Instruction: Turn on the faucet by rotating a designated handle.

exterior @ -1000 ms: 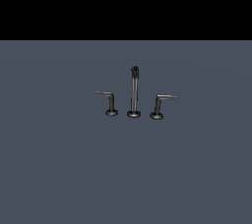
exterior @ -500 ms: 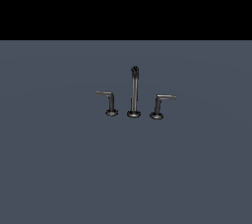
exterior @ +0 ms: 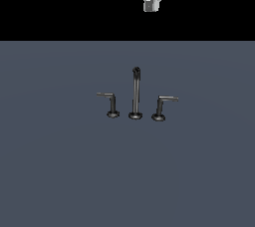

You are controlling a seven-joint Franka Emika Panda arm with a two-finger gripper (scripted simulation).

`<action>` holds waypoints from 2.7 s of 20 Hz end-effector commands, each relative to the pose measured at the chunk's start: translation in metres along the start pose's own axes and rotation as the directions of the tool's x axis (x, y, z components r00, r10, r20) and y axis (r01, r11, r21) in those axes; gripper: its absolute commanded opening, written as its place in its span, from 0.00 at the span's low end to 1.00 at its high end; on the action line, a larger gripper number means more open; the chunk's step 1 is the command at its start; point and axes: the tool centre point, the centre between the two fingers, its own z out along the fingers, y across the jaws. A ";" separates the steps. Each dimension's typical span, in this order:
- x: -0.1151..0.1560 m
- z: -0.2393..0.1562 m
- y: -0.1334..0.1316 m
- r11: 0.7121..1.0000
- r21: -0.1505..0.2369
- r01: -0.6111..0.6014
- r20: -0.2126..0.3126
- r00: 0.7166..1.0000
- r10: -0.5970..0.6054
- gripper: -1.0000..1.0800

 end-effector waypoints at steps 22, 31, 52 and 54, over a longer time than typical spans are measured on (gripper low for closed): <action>0.150 0.190 -0.003 0.744 0.016 -0.668 -0.050 0.743 0.668 0.00; 0.173 0.239 0.008 0.637 0.026 -0.770 -0.067 0.635 0.770 0.00; 0.160 0.248 0.044 0.616 0.027 -0.787 -0.070 0.613 0.787 0.00; 0.158 0.248 0.048 0.615 0.028 -0.788 -0.070 0.613 0.787 0.00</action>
